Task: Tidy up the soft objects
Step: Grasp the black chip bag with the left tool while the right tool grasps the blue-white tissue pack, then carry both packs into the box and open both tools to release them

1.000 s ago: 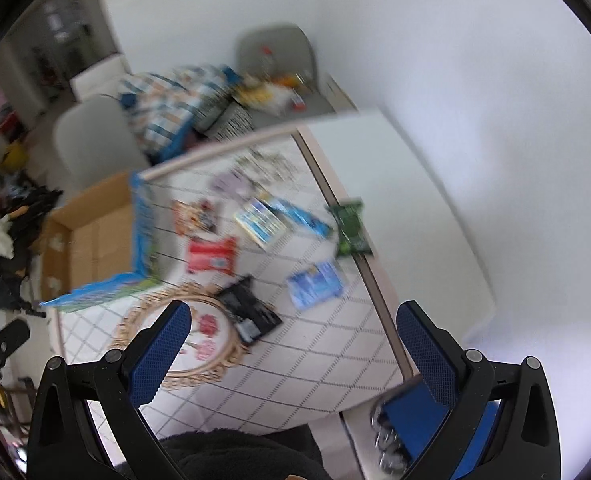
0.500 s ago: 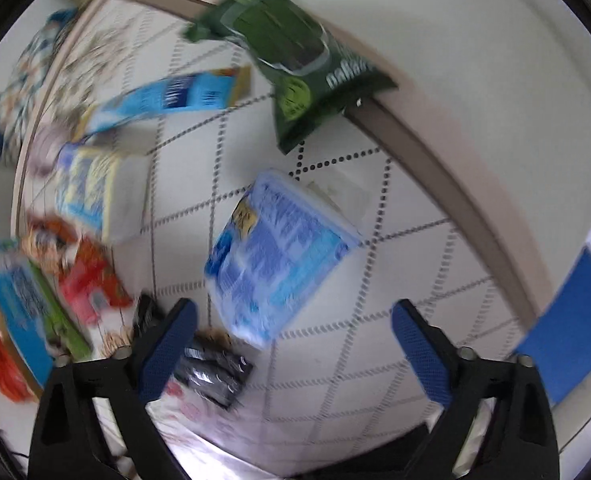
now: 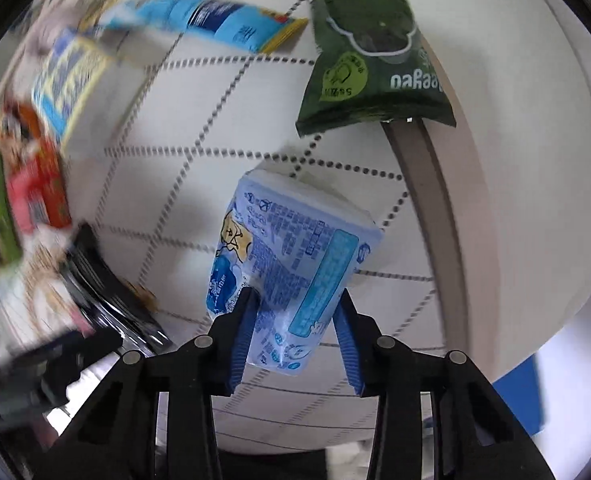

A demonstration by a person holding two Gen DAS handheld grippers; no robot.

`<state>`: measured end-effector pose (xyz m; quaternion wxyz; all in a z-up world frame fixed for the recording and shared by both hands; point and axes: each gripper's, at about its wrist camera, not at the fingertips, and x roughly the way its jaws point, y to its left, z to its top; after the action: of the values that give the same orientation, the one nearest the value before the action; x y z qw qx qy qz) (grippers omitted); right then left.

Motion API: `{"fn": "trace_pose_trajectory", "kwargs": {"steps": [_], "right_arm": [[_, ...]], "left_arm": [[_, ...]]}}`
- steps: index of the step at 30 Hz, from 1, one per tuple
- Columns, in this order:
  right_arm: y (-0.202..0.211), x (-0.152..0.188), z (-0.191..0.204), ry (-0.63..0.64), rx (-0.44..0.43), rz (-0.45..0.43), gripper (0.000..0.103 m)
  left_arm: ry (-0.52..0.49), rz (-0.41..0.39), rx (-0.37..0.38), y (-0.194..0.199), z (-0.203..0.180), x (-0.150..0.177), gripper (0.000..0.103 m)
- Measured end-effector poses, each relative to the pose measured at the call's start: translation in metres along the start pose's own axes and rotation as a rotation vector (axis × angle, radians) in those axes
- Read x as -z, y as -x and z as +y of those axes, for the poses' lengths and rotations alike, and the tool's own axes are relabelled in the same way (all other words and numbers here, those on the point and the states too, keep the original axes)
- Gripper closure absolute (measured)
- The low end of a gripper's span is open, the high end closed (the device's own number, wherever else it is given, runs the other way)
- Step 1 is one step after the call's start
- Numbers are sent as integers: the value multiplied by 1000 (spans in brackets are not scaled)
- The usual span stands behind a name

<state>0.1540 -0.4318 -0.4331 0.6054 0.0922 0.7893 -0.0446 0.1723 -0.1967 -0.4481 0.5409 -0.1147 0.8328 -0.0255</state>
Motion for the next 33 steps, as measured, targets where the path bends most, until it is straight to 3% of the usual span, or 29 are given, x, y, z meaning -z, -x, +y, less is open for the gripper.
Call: {"fn": "trace_pose_trajectory", "kwargs": {"steps": [1,2,3,5,7,9,11,14,25,29,33], "right_arm": [[1,1,0,1,11,-12,39],[2,2,0,-7,23,-25,32],[5,1,-1,-33,11,-38,32],[1,3,-4,-93,-66,-26,32],[-8,4,-12,-153,-101,-21,37],[-14,7,-13,-186,-113,-32,55],[-15,12,-10,-187,-118,-60,66],[-9,24,0,-159,-105,-79,74],[33,34,40,2,-159,-127,76],[68,37,69,79,-205,-155,76],[125,47,108,202,-251,-214,76]], "left_arm": [[-1,-11,-20,-2,-2,-1,16],[-1,-28,-41,-4,-5,-1,19],[-9,-45,-62,-3,-8,0,23],[-47,-93,-107,1,-14,3,42],[-71,-114,-123,1,-14,5,46],[-72,-125,-136,2,-12,5,47],[-93,-146,-168,4,-12,6,49],[-114,-163,-189,7,-10,10,51],[-134,-260,-128,69,16,46,55],[-132,-354,-73,127,30,68,55],[-115,-476,-34,198,68,82,55]]}}
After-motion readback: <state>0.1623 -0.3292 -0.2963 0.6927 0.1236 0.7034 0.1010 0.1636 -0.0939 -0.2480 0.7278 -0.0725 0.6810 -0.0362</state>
